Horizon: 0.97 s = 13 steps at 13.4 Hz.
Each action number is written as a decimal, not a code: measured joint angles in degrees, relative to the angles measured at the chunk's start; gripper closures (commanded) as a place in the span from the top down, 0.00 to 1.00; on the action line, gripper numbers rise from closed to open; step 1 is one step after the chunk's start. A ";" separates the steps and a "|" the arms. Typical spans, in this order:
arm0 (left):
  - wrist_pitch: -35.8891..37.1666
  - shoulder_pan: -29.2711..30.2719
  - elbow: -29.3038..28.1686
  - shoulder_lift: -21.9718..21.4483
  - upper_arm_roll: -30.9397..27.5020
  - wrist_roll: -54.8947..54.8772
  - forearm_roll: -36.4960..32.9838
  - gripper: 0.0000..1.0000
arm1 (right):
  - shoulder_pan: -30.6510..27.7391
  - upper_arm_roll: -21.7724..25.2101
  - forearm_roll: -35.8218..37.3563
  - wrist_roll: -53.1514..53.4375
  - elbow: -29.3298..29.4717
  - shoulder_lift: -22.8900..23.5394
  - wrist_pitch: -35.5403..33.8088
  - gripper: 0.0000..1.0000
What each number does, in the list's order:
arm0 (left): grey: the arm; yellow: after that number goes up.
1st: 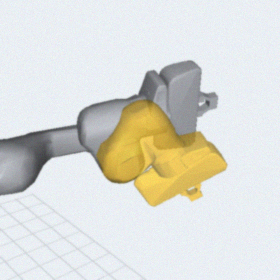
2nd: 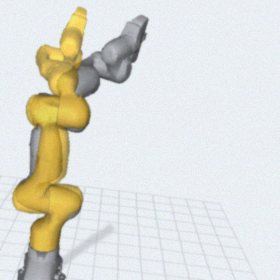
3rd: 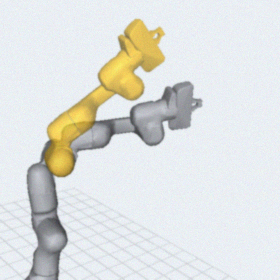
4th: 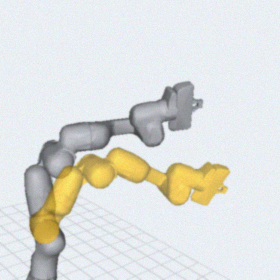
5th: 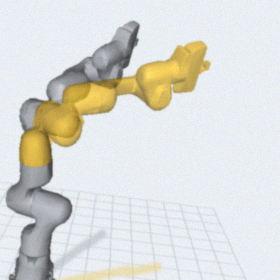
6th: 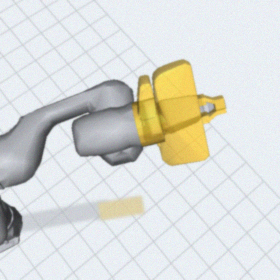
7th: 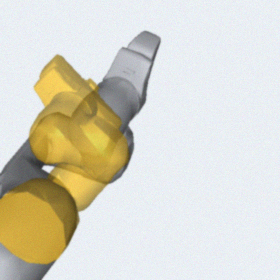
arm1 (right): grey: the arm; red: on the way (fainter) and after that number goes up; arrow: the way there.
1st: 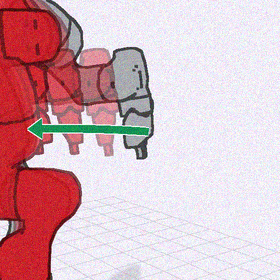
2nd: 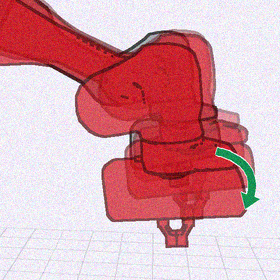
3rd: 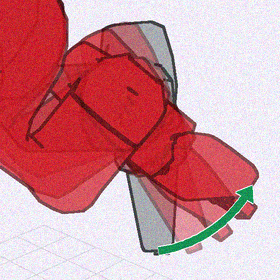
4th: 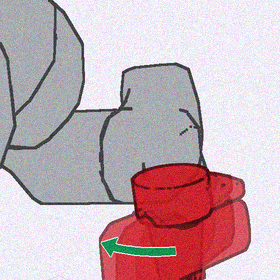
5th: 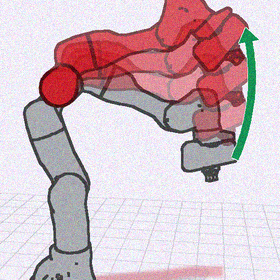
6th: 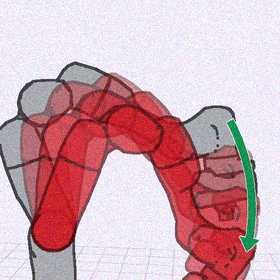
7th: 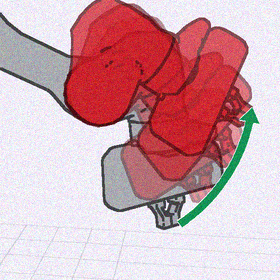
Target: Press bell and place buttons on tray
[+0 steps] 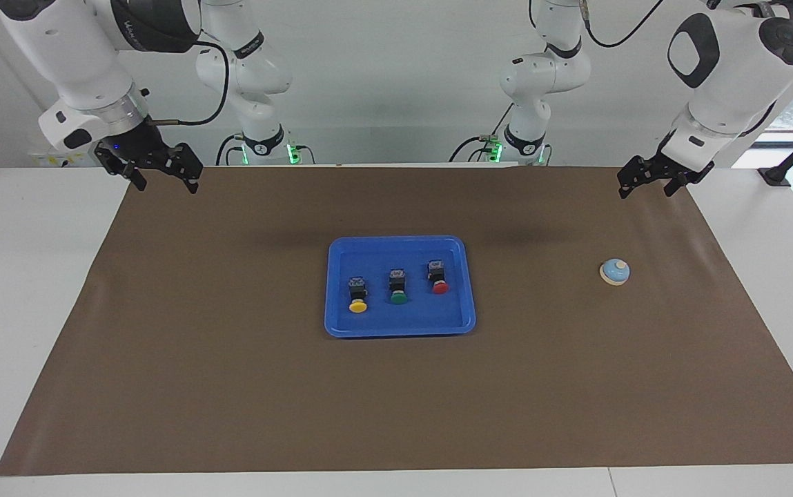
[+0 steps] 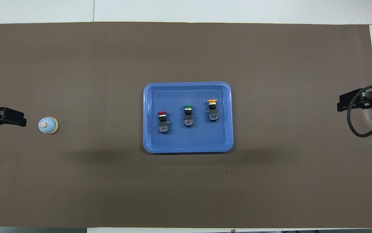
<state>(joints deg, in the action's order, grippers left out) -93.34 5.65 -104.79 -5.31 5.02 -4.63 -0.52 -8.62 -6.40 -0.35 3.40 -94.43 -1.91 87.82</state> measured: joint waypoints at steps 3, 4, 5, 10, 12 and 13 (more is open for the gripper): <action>0.62 -4.22 1.47 1.33 -2.76 0.11 0.62 1.00 | 0.00 0.00 0.00 0.00 0.00 0.00 0.00 1.00; 1.29 -4.78 2.78 1.99 -3.55 0.11 0.85 1.00 | 0.00 0.00 0.00 0.00 0.00 0.00 0.00 1.00; 1.81 -4.90 3.84 2.47 -3.88 0.11 0.92 1.00 | 0.00 0.00 0.00 0.00 0.00 0.00 0.00 1.00; 3.08 -6.20 5.52 4.09 -4.17 0.10 0.94 1.00 | 0.00 0.00 0.00 0.00 0.00 0.00 0.00 1.00; 3.12 -6.23 5.65 4.21 -4.21 0.10 0.94 1.00 | 0.00 0.00 0.00 0.00 0.00 0.00 0.00 1.00; 3.12 -6.23 5.69 4.21 -4.24 0.10 0.94 1.00 | 0.00 0.00 0.00 0.00 0.00 0.00 0.00 1.00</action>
